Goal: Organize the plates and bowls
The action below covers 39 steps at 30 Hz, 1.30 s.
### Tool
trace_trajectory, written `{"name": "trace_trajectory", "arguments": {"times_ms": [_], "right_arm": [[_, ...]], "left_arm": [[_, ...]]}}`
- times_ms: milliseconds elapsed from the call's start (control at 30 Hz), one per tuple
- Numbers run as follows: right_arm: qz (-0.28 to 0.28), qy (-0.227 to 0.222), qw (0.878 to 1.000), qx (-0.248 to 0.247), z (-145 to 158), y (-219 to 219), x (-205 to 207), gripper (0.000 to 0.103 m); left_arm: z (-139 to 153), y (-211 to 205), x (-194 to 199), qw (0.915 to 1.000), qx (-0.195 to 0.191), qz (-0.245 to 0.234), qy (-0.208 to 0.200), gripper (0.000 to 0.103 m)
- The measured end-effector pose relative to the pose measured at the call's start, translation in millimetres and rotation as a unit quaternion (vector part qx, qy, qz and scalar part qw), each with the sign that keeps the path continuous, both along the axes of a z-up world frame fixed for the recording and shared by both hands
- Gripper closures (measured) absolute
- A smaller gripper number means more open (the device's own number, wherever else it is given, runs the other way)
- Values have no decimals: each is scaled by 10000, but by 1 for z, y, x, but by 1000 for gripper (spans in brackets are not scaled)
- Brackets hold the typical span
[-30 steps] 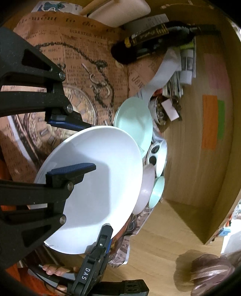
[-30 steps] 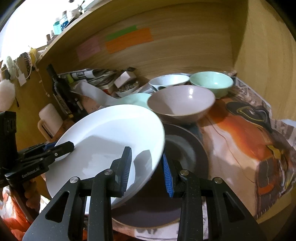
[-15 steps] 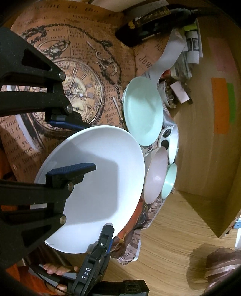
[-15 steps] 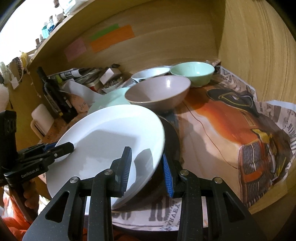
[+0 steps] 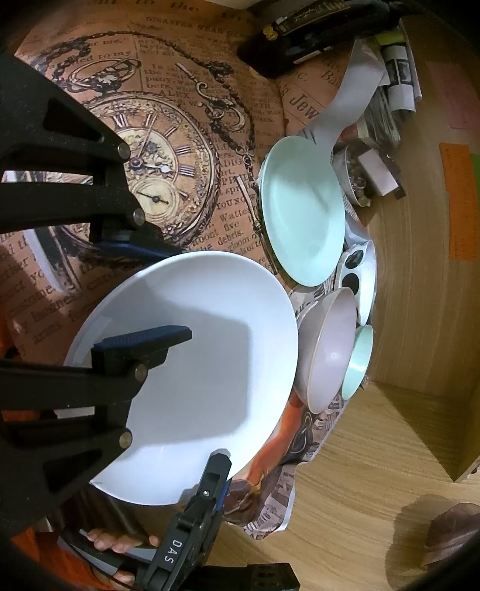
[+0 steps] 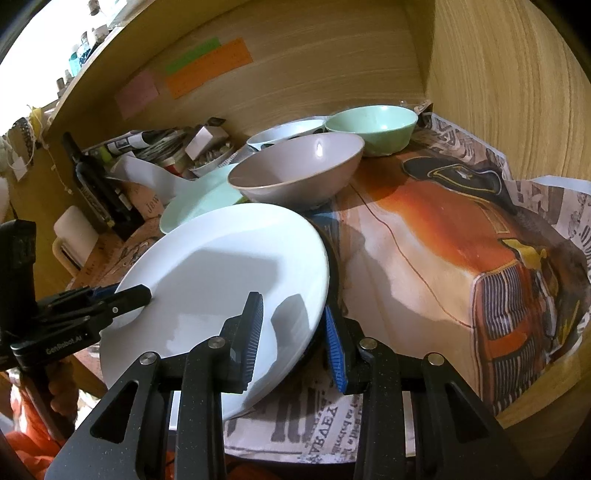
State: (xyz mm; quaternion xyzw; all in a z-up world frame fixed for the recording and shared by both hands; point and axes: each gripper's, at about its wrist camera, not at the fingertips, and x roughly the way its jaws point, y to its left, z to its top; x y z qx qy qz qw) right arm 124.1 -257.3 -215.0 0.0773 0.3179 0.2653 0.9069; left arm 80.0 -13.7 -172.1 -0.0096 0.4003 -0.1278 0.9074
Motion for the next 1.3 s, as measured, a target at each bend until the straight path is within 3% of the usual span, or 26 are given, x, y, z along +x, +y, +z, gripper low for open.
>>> {"name": "trace_trajectory", "arguments": {"times_ms": [167, 433, 767, 1300], "right_arm": [[36, 13, 10000, -7, -1, 2, 3, 73], [78, 7, 10000, -31, 0, 0, 6, 74], [-22, -109, 9986, -521, 2, 4, 4, 73], [-147, -353, 9986, -352, 15, -1, 10, 71]], "left_arm": [[-9, 5, 9, 9997, -93, 21, 229, 68], [-10, 4, 12, 9997, -90, -36, 240, 67], [-12, -4, 13, 9996, 144, -48, 231, 64], [-5, 5, 20, 9998, 158, 105, 11, 60]]}}
